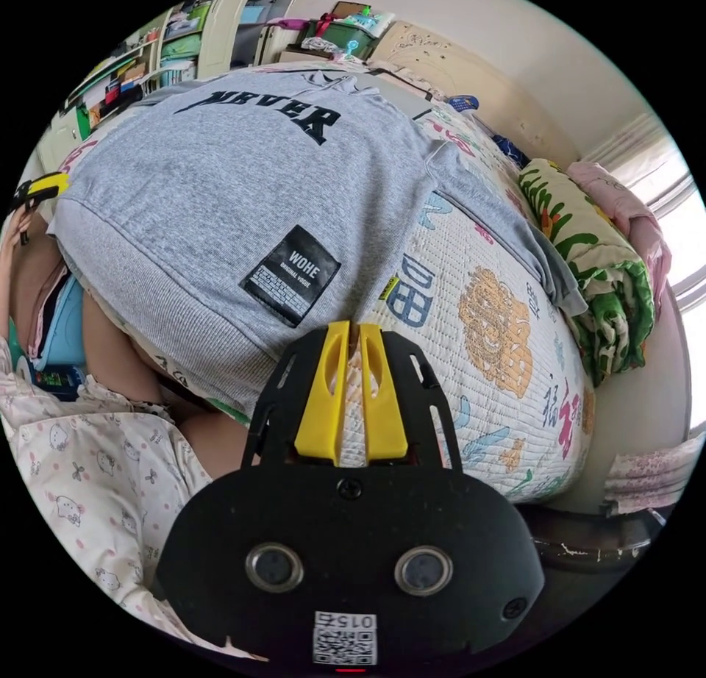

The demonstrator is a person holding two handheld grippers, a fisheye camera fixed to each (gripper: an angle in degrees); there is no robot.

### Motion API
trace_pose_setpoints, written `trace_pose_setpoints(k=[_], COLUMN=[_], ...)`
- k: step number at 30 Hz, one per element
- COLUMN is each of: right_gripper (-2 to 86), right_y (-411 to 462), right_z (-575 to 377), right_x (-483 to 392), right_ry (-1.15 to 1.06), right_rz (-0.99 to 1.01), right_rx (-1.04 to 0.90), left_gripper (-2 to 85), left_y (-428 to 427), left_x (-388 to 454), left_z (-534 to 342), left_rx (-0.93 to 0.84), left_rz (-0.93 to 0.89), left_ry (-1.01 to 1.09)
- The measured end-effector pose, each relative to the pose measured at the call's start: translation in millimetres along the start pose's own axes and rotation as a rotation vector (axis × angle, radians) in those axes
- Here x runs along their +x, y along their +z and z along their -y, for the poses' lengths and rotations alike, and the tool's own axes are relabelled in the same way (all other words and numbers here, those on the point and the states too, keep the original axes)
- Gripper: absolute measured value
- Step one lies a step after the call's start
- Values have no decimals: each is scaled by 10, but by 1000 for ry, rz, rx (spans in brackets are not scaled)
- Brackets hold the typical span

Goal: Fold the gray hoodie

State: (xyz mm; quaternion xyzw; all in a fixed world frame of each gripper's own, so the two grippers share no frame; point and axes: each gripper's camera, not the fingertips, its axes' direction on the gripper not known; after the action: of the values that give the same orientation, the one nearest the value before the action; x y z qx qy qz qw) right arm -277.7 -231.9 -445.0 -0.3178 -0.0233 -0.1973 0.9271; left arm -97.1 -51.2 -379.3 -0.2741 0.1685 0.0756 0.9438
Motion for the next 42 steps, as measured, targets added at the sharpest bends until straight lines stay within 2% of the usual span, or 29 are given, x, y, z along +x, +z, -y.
trace_pose_setpoints(k=[6,11,17,21,27,29,30,32,35,37,42], right_gripper=[45,61,67,62,56,64,66,79,87,88,104], right_y=[-597,-1216,-1994,-2467,-3167,-3347,-3359,-3285,-3095,-3022,-2805], right_z=[389,718,978,1055,1194,1273,1292,1394,1593,1656,1693], right_x=[171,424,1022,1583,3274,4339,4632,5788,7063,7741,9209], right_ry=[33,51,83,111,288,454,505,712,928,1065,1320], right_rz=[-3,-12,43,80,95,185,219,295,254,269,471], right_rx=[37,70,104,133,244,347,373,437,428,435,508], left_gripper=[84,85,82,83,84,84,84,85,102,123,122], left_y=[-299,-73,865,1524,2379,2641,2705,2911,3039,3135,3287], left_x=[183,826,1704,2193,2749,2880,2899,2901,2713,2555,2271], left_z=[-239,-7,525,766,911,908,901,832,812,814,815], left_rx=[183,289,212,112,-18,-56,-67,-85,-77,-77,-75], left_rz=[52,-32,-176,-224,-243,-220,-219,-248,-256,-297,-358], left_ry=[55,285,527,606,703,731,734,745,698,670,622])
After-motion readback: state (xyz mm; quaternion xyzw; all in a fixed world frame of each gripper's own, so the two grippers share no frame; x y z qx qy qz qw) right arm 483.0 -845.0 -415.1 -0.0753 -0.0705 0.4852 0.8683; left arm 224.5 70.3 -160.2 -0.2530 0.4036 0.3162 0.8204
